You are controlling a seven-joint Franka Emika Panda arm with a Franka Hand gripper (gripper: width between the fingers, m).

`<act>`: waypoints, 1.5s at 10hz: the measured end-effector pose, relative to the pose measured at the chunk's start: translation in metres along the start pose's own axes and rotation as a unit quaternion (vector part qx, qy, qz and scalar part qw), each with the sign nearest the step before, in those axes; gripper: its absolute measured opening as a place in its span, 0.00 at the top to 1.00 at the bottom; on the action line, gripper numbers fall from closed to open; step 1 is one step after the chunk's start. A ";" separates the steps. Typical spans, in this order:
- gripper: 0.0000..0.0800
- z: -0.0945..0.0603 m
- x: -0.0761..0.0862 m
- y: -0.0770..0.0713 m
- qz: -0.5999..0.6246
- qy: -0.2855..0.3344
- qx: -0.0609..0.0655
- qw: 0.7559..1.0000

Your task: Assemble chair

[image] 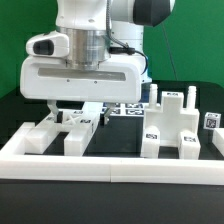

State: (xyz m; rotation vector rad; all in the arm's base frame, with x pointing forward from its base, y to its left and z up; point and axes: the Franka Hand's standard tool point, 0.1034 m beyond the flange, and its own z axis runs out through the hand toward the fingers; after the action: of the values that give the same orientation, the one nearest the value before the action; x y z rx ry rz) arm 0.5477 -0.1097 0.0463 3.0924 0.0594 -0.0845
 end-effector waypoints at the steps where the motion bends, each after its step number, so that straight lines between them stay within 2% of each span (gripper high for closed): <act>1: 0.19 0.001 0.000 0.004 -0.009 0.003 -0.002 1.000; 2: 0.19 0.004 -0.002 0.012 -0.010 0.002 -0.001 1.000; 4: 0.19 0.009 0.001 0.017 -0.005 0.014 -0.004 1.000; 10: 0.19 0.019 0.000 0.004 -0.008 0.006 -0.003 1.000; 15: 0.19 0.033 -0.007 0.001 -0.011 -0.005 -0.003 1.000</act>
Offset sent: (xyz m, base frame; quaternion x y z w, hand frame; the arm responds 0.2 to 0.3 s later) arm 0.0150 0.0019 -0.0072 0.0385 0.0619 0.0120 0.9973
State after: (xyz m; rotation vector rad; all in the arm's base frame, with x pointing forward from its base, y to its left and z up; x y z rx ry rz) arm 0.5392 -0.1122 0.0135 3.0861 0.0921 -0.1002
